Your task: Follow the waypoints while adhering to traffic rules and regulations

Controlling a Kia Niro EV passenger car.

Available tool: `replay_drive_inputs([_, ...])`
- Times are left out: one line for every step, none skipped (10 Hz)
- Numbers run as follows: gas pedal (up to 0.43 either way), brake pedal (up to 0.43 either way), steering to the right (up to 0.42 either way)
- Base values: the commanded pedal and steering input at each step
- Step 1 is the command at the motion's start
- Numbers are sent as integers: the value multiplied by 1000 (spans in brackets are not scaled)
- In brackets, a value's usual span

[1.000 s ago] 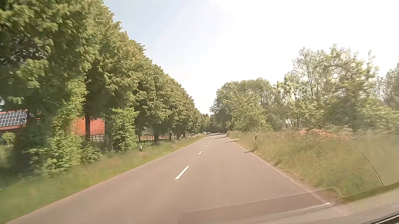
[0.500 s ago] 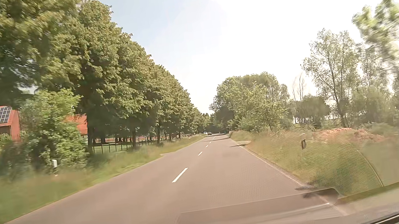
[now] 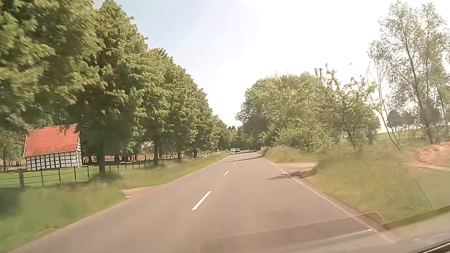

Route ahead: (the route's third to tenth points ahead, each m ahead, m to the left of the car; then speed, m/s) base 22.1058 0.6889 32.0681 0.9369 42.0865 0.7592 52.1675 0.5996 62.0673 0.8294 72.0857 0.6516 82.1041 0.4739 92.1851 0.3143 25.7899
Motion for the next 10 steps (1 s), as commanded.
replay_drive_inputs([280, 0, 1])
replay_drive_inputs([268, 0, 3])
replay_drive_inputs([240, 0, 3])
replay_drive_inputs([220, 0, 3])
replay_drive_inputs([220, 0, 2])
replay_drive_inputs([220, 0, 2])
replay_drive_inputs([220, 0, 3])
replay_drive_inputs([209, 0, 3])
replay_drive_inputs([138, 0, 2])
replay_drive_inputs([0, 0, 2])
